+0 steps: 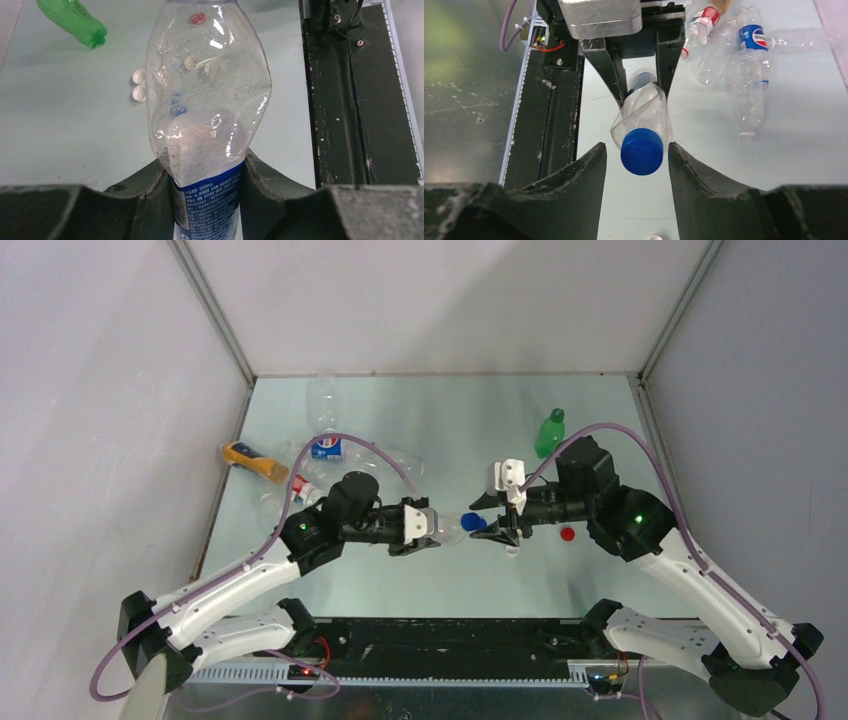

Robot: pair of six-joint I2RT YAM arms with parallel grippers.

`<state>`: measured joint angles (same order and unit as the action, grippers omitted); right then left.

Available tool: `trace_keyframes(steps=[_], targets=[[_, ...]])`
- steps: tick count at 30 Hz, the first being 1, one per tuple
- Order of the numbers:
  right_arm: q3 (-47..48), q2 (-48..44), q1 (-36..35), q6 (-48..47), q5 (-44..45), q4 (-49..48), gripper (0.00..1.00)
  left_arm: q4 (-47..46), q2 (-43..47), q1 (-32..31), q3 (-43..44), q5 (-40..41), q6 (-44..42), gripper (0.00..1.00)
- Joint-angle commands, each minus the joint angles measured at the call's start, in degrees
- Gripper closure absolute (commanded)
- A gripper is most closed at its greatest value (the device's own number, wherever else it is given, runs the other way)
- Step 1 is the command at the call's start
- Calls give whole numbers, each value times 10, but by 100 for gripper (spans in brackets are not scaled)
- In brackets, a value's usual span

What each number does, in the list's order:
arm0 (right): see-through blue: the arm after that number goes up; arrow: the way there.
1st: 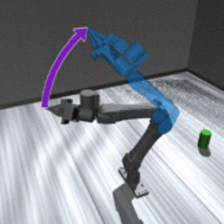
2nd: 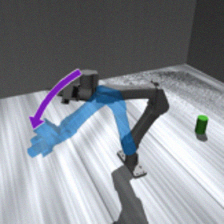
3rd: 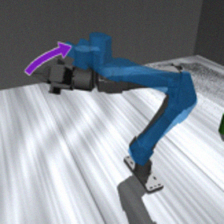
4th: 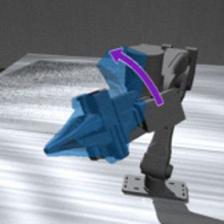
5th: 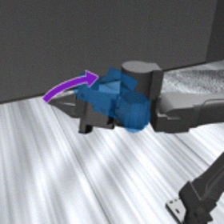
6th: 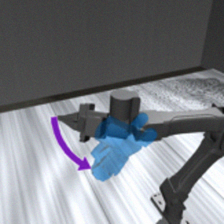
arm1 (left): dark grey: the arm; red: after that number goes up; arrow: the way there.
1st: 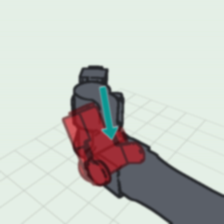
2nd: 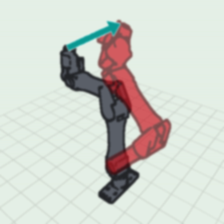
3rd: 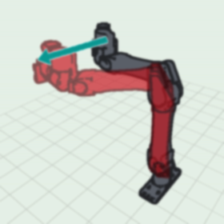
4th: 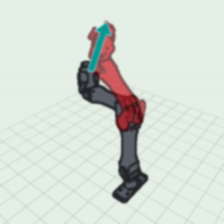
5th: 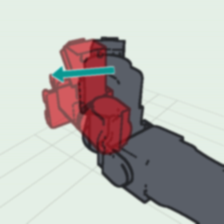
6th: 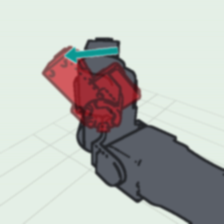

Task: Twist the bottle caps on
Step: Screw the bottle cap onto the plastic bottle.

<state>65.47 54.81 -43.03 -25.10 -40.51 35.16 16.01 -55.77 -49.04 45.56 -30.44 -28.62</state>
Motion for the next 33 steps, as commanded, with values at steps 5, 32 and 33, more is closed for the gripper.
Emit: trace_keyframes(steps=[5, 32, 33], targets=[[25, 13, -12, -15, -6, 20, 52, -10, -1, 3, 34, -19, -14, 89], [-3, 10, -89, 504, 448, -114, 49, -411, -1, -84, -129, 346, 151, 90], [-13, 5, -88, 491, 457, -129, 42, -423, -4, -83, -130, 345, 165, 89]])
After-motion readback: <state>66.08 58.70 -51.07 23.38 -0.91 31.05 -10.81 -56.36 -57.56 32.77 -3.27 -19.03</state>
